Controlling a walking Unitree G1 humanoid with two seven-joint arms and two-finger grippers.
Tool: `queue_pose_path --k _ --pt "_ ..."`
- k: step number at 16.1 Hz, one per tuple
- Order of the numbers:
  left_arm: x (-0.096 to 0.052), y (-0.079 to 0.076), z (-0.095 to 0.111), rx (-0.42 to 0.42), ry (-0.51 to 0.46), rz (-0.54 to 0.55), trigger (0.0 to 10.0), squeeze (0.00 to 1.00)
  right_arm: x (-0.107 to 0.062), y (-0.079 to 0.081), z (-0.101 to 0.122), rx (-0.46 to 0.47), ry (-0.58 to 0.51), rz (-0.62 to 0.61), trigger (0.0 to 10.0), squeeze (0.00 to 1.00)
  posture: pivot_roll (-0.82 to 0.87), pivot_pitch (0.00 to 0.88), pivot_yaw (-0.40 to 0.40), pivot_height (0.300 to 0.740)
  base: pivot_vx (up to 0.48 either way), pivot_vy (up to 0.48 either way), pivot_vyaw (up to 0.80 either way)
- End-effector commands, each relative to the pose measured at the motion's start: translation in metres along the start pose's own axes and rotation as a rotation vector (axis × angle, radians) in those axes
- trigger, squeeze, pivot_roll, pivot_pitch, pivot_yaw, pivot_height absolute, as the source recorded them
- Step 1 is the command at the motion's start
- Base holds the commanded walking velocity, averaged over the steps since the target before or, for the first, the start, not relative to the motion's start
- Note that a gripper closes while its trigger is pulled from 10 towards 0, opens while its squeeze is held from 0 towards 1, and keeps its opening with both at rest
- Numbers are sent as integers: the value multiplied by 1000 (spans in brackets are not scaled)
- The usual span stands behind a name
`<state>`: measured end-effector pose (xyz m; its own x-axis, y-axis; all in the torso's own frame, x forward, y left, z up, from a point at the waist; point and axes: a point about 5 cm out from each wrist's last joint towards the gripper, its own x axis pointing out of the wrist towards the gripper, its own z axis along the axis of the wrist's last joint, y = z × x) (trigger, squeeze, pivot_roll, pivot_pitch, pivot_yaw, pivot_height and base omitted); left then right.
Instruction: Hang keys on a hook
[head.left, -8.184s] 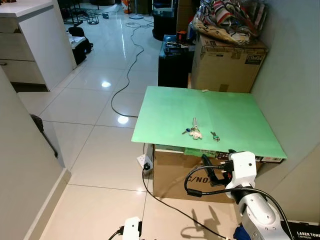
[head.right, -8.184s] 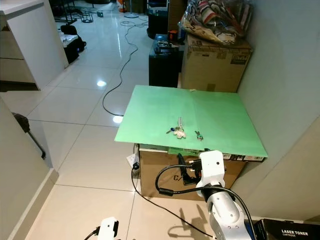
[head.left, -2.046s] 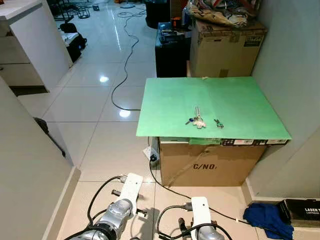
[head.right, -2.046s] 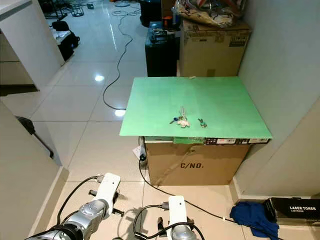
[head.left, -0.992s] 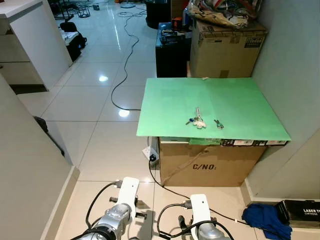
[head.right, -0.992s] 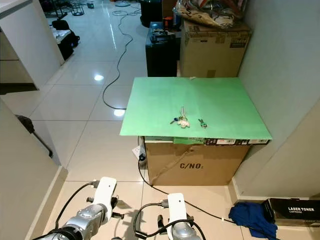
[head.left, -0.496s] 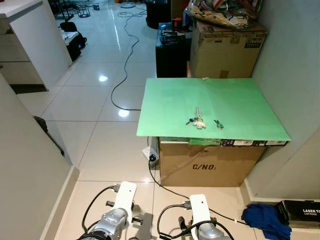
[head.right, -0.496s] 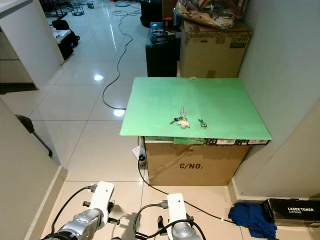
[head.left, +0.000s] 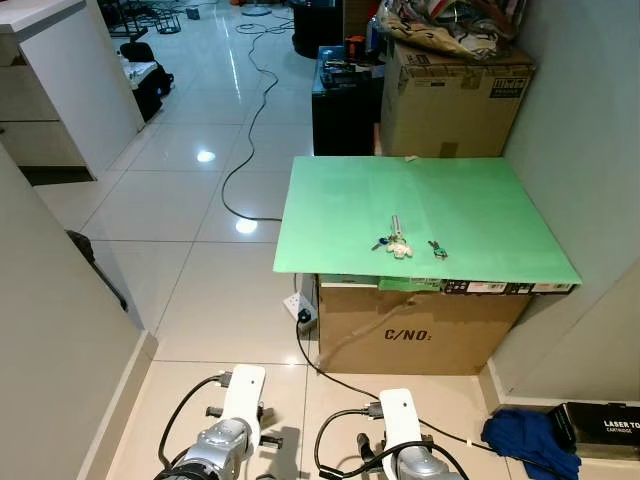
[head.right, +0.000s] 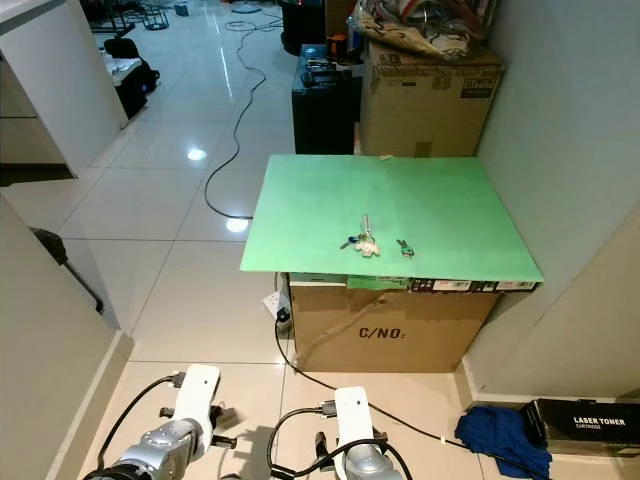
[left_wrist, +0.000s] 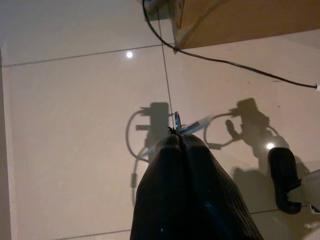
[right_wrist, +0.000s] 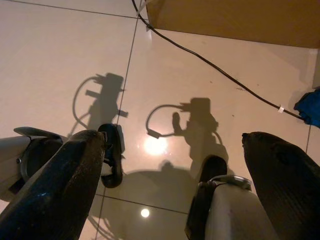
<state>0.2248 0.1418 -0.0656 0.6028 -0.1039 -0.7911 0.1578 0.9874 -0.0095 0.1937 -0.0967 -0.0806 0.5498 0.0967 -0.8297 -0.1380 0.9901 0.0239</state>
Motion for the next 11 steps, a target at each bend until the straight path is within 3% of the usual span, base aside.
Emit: queue_pose_path --k 1,11 --pt "0 1 0 17 -1 -2 10000 0 1 0 4 -6 -6 6 10000 0 -94 0 84 691 0 0 0" --pt "-3 13 -10 35 15 14 10000 0 1 -1 10 -17 -15 11 10000 0 -87 0 79 691 0 0 0"
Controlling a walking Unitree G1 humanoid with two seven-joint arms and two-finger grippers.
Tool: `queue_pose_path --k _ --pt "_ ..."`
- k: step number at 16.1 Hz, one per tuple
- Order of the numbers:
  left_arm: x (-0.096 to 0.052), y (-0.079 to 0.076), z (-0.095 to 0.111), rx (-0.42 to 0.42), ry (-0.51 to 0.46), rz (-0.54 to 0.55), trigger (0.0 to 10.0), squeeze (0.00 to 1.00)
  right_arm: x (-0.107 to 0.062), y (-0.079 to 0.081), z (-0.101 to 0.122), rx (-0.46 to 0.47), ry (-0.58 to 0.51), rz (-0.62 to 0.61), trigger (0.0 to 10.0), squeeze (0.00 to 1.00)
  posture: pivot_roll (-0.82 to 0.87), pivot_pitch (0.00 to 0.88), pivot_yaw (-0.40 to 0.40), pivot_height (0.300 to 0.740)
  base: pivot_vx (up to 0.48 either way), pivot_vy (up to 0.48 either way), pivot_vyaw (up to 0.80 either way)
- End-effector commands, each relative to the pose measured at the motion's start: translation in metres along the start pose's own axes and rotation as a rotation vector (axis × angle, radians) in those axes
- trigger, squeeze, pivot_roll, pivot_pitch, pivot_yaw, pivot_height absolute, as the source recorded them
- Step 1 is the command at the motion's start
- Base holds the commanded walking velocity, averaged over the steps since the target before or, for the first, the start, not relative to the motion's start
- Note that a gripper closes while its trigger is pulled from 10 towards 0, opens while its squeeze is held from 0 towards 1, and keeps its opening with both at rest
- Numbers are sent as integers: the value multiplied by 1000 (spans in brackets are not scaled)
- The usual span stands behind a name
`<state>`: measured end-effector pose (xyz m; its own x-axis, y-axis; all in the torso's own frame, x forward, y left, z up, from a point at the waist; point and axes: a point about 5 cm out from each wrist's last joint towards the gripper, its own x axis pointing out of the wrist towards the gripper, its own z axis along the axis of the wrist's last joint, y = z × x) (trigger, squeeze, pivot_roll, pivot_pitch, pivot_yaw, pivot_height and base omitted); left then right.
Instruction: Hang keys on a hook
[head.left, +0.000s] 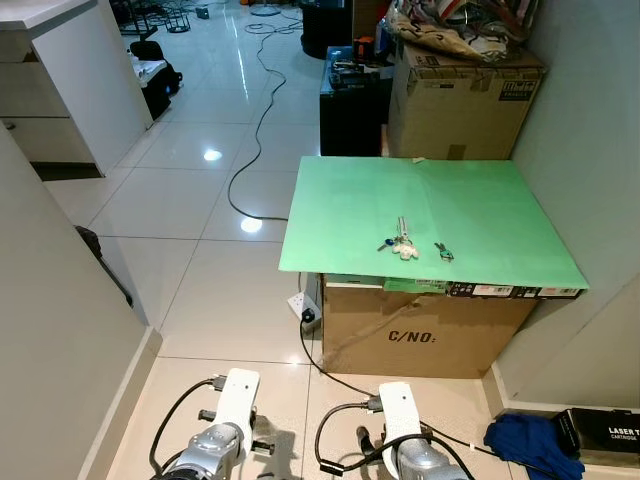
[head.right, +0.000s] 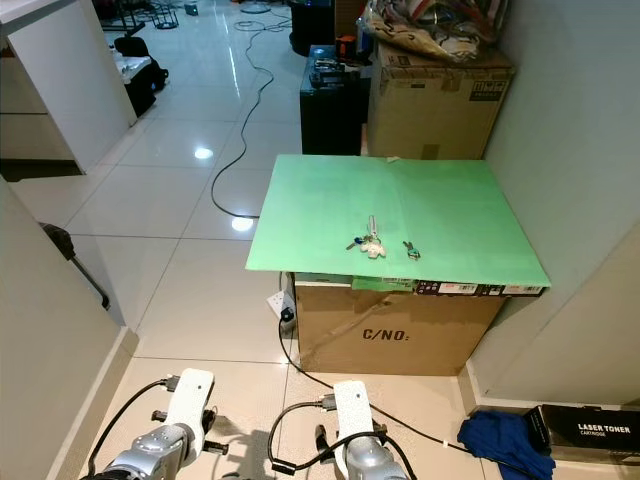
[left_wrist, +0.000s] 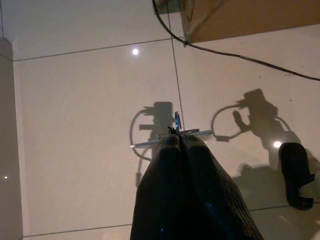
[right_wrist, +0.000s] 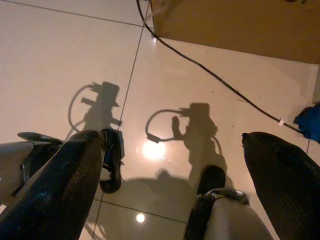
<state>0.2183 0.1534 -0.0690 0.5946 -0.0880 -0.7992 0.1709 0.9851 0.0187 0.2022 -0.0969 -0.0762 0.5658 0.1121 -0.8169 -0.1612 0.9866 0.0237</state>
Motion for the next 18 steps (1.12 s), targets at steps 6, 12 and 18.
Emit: queue_pose_path --k 6,12,18 --pt "-1 5 -3 14 5 1 10000 0 1 1 3 -11 7 1 10000 0 -88 0 80 691 0 0 0" --pt "-2 8 -4 13 4 2 10000 0 1 1 3 3 5 -6 10000 0 -93 0 85 691 0 0 0" --pt "1 8 33 -84 -119 -6 10000 0 0 1 4 74 -43 -12 10000 0 -93 0 91 691 0 0 0"
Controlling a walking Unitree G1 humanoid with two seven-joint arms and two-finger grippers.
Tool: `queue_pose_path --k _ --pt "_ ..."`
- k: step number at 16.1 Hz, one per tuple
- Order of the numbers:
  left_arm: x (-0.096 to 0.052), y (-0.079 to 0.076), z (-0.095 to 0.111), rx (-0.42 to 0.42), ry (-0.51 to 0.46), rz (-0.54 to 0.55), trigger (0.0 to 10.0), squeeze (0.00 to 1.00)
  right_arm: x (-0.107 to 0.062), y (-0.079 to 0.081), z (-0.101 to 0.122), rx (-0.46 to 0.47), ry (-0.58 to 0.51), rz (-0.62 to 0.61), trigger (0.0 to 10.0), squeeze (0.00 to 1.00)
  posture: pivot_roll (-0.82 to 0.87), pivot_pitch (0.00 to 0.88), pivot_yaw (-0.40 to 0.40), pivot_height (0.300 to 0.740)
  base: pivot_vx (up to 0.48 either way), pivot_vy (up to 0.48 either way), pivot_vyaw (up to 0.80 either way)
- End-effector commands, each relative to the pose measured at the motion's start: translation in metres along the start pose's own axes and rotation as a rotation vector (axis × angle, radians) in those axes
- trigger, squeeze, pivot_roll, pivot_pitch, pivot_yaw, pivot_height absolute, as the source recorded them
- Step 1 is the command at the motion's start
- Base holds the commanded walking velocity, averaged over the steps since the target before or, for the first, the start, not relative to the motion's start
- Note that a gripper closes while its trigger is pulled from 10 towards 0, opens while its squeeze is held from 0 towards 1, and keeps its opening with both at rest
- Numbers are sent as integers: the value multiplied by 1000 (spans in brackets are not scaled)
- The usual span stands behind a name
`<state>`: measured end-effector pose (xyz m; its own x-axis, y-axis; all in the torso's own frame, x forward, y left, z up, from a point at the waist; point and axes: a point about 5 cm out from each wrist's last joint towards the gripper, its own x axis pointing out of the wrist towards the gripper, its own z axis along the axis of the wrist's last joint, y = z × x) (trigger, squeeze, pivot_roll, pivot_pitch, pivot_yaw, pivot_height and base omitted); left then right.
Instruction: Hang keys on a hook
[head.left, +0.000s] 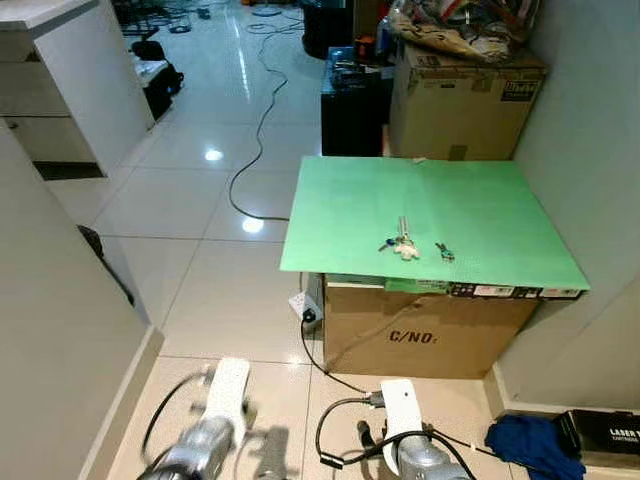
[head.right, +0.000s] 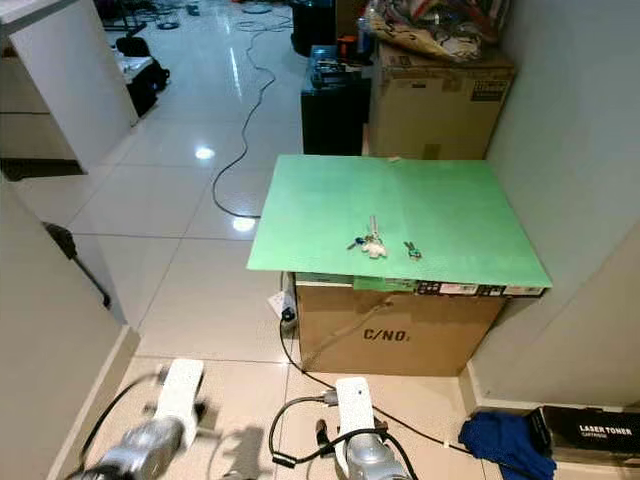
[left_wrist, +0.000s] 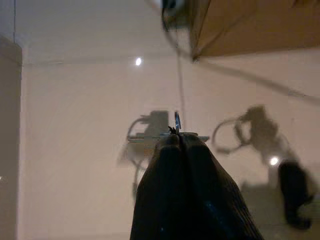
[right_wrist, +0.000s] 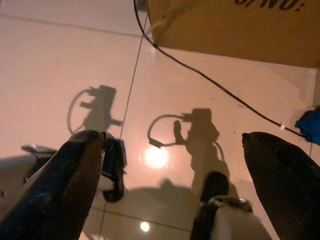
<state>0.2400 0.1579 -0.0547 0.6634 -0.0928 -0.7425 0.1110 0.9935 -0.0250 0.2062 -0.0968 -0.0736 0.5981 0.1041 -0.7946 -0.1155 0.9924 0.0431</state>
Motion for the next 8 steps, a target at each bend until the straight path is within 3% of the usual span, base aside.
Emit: queue_pose_path --k 1,6,7,8 --pt "2 -2 21 -24 -80 -14 10000 0 0 2 -1 37 -17 -9 10000 0 -92 0 93 691 0 0 0" --pt "-3 4 86 -73 -380 -67 10000 0 -2 1 4 36 -114 -25 10000 0 -96 0 94 691 0 0 0" --pt "-9 1 110 -95 -506 -95 10000 0 -6 -44 38 20 -301 -69 10000 0 -93 0 93 691 0 0 0" --pt "-11 0 114 -96 -534 -104 10000 0 -11 -68 56 13 -393 -86 10000 0 -93 0 92 691 0 0 0"
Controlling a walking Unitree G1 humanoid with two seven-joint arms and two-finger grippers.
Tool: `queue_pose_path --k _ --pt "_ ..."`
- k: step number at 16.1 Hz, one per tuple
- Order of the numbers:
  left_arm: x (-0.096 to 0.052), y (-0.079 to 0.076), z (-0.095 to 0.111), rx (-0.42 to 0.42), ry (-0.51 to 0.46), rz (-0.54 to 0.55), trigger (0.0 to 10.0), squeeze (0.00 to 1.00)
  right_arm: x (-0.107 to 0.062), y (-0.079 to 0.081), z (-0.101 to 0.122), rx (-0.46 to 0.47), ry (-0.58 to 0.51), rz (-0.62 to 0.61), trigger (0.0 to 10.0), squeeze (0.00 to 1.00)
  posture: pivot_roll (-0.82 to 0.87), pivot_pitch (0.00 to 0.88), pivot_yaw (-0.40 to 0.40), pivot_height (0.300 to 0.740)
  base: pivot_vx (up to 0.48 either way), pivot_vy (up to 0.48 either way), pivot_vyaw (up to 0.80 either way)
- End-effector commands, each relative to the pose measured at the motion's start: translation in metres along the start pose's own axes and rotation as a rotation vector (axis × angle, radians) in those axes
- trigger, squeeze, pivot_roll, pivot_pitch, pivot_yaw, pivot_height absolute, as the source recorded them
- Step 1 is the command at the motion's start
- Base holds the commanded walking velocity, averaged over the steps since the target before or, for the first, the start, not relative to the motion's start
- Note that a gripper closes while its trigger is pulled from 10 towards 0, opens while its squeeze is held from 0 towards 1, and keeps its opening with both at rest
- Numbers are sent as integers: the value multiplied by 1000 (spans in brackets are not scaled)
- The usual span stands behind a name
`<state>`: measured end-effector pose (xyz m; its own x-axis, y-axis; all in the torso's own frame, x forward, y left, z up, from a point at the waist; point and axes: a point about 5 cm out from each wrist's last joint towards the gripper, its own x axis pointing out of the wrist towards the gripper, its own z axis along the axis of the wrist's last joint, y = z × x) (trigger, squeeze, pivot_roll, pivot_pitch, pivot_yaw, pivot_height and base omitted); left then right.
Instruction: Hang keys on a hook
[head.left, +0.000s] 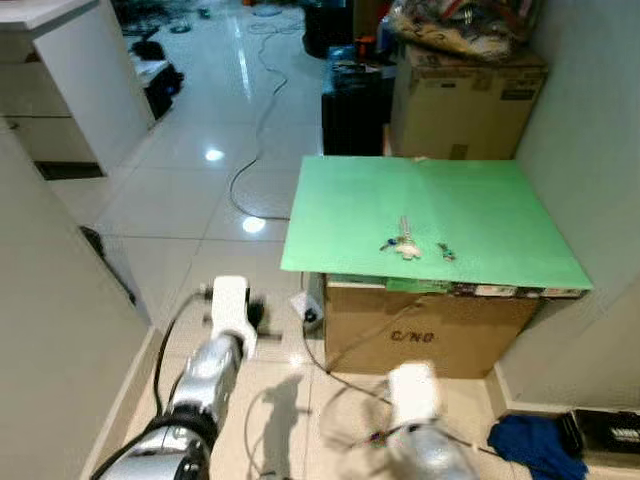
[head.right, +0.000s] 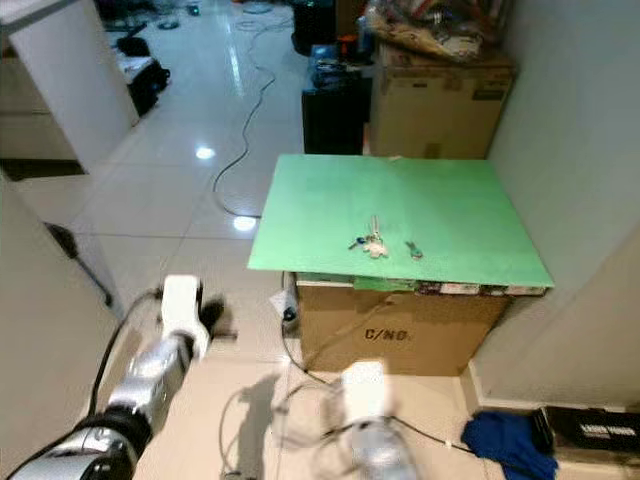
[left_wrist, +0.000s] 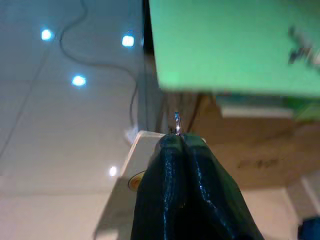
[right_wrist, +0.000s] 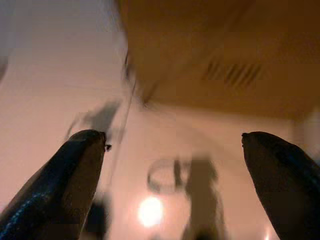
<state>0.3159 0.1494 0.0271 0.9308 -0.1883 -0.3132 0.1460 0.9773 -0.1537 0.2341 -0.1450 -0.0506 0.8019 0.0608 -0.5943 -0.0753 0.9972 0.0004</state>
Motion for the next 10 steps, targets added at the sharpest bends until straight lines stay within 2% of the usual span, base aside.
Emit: queue_pose_path --k 1,2,5,7,8,9,10 --pt "0 0 20 -15 -117 -12 10000 0 -5 -48 64 -29 -298 -45 10000 0 -91 0 91 691 0 0 0" --pt "-3 -1 33 -14 -192 -17 10000 0 -17 -50 83 -56 -396 -54 10000 0 -87 0 89 691 0 0 0" --pt "-14 1 55 -15 -310 -11 10000 0 -51 -51 105 -100 -578 -103 10000 0 -76 0 87 691 0 0 0" --pt "-33 -8 81 77 -456 -48 10000 0 -85 -45 132 -167 -774 -110 10000 0 -69 0 89 691 0 0 0" --pt "-46 -14 85 104 -494 -87 10000 0 -98 -42 134 -139 -800 -89 10000 0 -69 0 87 691 0 0 0" --pt "-60 -18 78 143 -490 -139 10000 0 -102 -40 124 -119 -775 -73 10000 0 -71 0 86 691 0 0 0" --pt "-67 -17 68 156 -454 -160 10000 0 -102 -37 116 -101 -746 -60 10000 0 -68 0 89 691 0 0 0"
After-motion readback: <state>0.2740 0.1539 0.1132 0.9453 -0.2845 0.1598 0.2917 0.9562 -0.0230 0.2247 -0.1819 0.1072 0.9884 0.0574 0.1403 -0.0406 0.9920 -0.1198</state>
